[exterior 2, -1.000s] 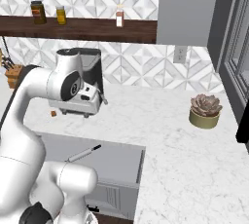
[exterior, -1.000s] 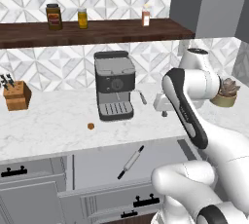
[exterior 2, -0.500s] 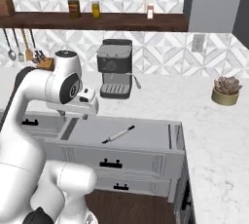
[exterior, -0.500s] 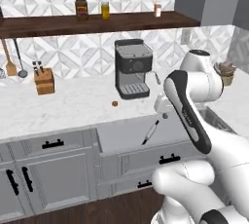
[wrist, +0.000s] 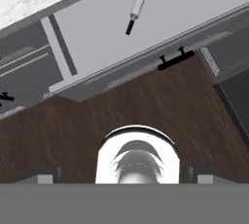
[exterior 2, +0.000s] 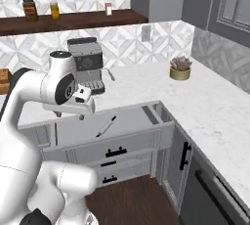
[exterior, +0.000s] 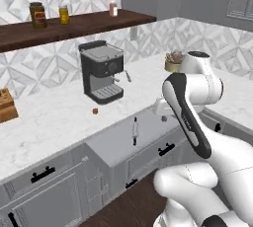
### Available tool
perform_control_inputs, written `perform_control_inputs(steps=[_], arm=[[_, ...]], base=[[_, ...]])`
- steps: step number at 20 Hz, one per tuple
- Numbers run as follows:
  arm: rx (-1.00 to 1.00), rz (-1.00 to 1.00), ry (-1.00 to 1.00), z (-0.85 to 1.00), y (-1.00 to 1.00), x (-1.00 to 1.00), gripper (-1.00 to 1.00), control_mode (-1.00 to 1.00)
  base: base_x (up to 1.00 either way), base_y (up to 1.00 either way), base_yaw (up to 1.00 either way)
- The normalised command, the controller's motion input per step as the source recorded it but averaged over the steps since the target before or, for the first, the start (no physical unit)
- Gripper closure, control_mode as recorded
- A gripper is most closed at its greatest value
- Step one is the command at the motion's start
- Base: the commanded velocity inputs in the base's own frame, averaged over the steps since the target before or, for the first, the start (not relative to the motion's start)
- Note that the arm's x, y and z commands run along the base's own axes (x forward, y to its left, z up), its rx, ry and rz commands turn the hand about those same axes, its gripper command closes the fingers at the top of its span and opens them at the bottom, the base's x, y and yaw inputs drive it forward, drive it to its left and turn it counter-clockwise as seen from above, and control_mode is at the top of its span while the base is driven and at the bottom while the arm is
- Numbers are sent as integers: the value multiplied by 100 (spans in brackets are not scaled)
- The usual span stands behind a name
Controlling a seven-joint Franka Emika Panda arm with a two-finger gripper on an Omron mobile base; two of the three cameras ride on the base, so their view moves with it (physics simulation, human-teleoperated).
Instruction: Pick the rolling pin from the drawer and place it on the counter.
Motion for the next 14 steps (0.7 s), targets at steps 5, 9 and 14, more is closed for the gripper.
perform_control_inputs(steps=[5, 9, 14], arm=[[0, 0, 0, 0, 0, 0, -100, 100], [0, 0, 0, 0, 0, 0, -100, 100], [0, 0, 0, 0, 0, 0, -100, 100]], base=[[27, 100, -51], [44, 83, -52], [-3, 15, -55]])
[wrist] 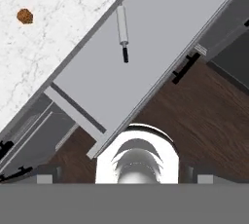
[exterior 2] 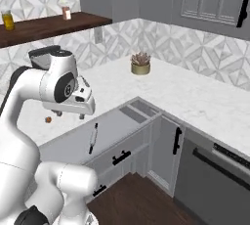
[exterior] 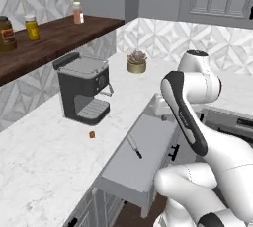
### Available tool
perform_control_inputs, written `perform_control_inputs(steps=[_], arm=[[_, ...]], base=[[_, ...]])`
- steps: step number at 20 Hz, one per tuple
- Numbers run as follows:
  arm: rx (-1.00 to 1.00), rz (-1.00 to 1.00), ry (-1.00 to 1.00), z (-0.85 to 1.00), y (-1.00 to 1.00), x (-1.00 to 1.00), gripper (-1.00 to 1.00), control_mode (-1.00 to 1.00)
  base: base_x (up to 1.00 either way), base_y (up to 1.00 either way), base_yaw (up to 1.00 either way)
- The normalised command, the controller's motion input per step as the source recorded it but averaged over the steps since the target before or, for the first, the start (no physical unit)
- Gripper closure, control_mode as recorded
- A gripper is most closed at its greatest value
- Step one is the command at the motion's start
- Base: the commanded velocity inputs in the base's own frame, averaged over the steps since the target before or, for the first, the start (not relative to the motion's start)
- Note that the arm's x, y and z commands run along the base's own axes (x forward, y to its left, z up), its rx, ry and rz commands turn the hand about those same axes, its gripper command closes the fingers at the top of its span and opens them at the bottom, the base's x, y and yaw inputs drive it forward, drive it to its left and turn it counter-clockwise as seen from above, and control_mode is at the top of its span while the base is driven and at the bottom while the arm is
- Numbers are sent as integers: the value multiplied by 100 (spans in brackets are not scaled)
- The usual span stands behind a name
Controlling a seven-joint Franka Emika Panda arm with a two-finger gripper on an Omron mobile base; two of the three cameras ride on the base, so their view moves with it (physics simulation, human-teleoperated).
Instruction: Pick the rolling pin from the drawer and place it on the counter.
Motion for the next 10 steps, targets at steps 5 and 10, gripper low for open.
perform_control_inputs(steps=[5, 10], arm=[[0, 0, 0, 0, 0, 0, -100, 100], [0, 0, 0, 0, 0, 0, -100, 100]], base=[[-58, 29, -44], [-60, 59, -26]])
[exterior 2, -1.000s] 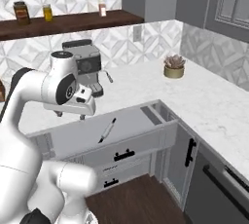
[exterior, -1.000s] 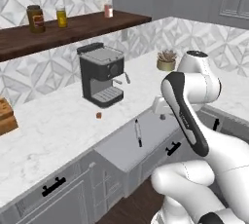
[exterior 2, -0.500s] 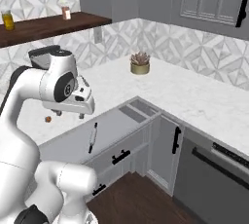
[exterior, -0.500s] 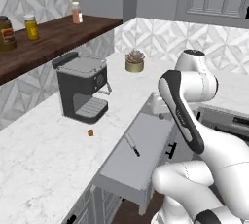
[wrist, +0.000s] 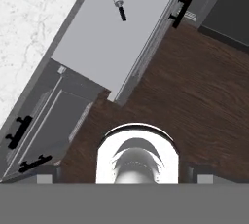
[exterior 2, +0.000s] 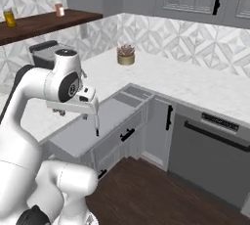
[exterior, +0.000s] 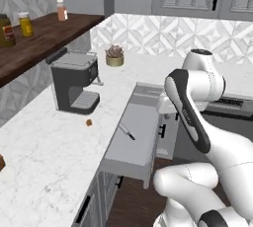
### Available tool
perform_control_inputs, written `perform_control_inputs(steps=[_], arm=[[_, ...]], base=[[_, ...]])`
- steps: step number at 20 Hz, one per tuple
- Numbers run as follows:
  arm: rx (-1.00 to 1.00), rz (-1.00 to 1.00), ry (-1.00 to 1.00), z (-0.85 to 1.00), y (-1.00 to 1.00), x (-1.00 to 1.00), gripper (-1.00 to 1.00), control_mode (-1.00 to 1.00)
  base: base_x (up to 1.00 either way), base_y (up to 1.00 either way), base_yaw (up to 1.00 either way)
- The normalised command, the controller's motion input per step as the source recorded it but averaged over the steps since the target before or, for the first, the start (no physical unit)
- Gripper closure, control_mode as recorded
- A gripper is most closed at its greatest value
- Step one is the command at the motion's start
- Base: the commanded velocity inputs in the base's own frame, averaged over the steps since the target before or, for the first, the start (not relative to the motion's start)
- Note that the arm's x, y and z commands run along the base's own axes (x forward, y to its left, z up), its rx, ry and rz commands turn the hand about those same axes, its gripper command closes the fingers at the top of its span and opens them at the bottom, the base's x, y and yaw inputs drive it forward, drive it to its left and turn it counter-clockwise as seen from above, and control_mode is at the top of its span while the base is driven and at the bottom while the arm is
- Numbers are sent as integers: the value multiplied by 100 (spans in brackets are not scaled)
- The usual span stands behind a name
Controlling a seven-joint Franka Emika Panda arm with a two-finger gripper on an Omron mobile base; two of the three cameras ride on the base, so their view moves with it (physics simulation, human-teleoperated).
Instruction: Pick the rolling pin from the drawer and place it on the counter.
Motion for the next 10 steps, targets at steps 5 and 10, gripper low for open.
perform_control_inputs(steps=[5, 10], arm=[[0, 0, 0, 0, 0, 0, -100, 100], [0, 0, 0, 0, 0, 0, -100, 100]], base=[[17, 46, -31], [10, 9, -23]])
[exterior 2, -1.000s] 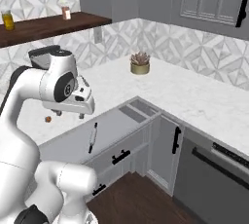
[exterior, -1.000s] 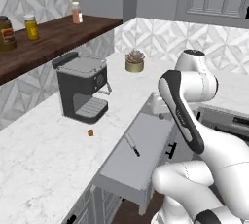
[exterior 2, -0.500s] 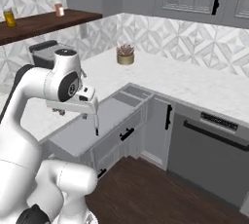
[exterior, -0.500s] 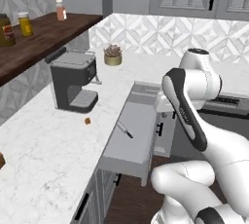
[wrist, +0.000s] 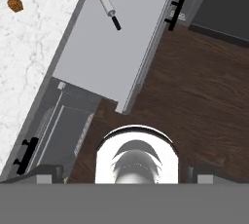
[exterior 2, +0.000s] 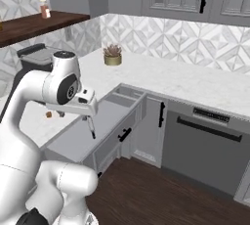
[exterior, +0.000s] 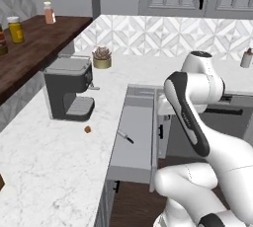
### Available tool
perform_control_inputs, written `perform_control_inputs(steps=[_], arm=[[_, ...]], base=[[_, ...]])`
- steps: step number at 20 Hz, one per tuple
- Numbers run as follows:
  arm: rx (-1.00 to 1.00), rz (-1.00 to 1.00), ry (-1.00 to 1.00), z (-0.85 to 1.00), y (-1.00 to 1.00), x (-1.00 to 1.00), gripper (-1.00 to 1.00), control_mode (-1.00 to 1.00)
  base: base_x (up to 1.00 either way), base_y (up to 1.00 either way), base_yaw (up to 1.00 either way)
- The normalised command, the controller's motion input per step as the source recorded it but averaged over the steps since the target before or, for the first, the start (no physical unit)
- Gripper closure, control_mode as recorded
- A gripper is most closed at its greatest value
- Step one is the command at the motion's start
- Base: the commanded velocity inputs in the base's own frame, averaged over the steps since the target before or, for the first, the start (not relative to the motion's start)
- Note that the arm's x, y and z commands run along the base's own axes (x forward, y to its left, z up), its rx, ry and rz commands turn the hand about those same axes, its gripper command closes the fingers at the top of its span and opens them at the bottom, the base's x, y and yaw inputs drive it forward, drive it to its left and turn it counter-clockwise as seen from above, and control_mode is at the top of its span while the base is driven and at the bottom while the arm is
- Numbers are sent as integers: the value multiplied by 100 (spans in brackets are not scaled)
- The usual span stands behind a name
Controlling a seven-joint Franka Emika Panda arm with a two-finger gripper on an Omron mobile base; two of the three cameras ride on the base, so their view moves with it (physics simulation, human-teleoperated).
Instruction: Pick the rolling pin from the drawer and place it on the counter.
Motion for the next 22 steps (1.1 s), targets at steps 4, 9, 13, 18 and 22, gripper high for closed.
perform_control_inputs(steps=[4, 9, 13, 18, 22], arm=[[0, 0, 0, 0, 0, 0, -100, 100], [0, 0, 0, 0, 0, 0, -100, 100], [0, -1, 19, -2, 0, 94, -100, -100], [0, 0, 11, -18, 0, 100, -100, -100], [-1, -3, -2, -67, 0, 100, -100, -100]], base=[[-20, 0, -8], [3, 0, 0], [0, 0, 0], [0, 0, 0], [0, 0, 0]])
